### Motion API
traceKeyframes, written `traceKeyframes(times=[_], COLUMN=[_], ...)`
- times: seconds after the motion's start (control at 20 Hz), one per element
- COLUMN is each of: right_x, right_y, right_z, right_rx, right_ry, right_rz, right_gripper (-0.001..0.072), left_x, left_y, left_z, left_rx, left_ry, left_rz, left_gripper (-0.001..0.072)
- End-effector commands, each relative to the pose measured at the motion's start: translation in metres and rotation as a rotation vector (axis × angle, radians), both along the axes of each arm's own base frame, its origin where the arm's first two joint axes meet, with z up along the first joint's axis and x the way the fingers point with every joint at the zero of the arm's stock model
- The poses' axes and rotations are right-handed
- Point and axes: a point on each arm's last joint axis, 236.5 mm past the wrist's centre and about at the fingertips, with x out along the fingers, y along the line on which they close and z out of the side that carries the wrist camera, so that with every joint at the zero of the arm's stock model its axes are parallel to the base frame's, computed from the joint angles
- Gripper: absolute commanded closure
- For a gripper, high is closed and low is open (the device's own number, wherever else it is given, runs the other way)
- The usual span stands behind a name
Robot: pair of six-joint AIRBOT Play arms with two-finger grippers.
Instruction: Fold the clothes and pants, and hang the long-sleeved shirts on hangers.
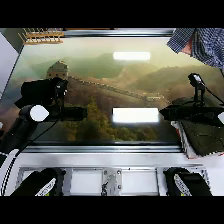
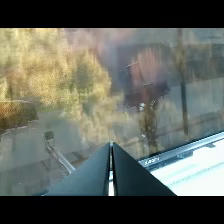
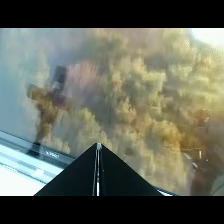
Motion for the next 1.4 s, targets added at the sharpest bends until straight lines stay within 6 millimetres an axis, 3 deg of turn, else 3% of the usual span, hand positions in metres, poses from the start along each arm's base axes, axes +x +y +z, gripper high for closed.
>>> traceKeyframes(times=[0.0, 0.6, 0.75, 0.8, 0.85, 0.9, 1.05, 1.15, 1.25, 1.35], right_x=[0.0, 0.0, 0.0, 0.0, 0.0, 0.0, 0.0, 0.0, 0.0, 0.0], right_y=[0.0, 0.0, 0.0, 0.0, 0.0, 0.0, 0.0, 0.0, 0.0, 0.0], right_z=[0.0, 0.0, 0.0, 0.0, 0.0, 0.0, 0.0, 0.0, 0.0, 0.0], right_rx=[0.001, 0.001, 0.001, 0.001, 0.001, 0.001, 0.001, 0.001, 0.001, 0.001], right_ry=[0.002, 0.002, 0.002, 0.002, 0.002, 0.001, 0.001, 0.002, 0.002, 0.002], right_rz=[0.001, 0.001, 0.001, 0.001, 0.001, 0.001, 0.001, 0.001, 0.001, 0.001], right_gripper=[0.0694, 0.0694, 0.0694, 0.0694, 0.0694, 0.0693, 0.0694, 0.0693, 0.0694, 0.0694], left_x=[0.0, 0.0, 0.009, 0.016, 0.029, 0.047, 0.099, 0.126, 0.147, 0.161], left_y=[0.0, 0.0, 0.001, 0.007, 0.021, 0.047, 0.157, 0.222, 0.27, 0.295], left_z=[0.0, 0.0, 0.004, 0.007, 0.013, 0.022, 0.04, 0.038, 0.014, -0.019], left_rx=[0.0, -0.001, -0.004, 0.013, 0.055, 0.128, 0.375, 0.447, 0.454, 0.457], left_ry=[-0.001, -0.002, -0.038, -0.067, -0.111, -0.158, -0.189, -0.169, -0.109, -0.032], left_rz=[-0.001, 0.0, 0.017, 0.025, 0.043, 0.077, 0.231, 0.348, 0.44, 0.469], left_gripper=[0.0698, 0.0698, 0.0696, 0.0445, 0.0014, 0.0019, 0.0024, 0.0025, 0.0024, 0.0024])
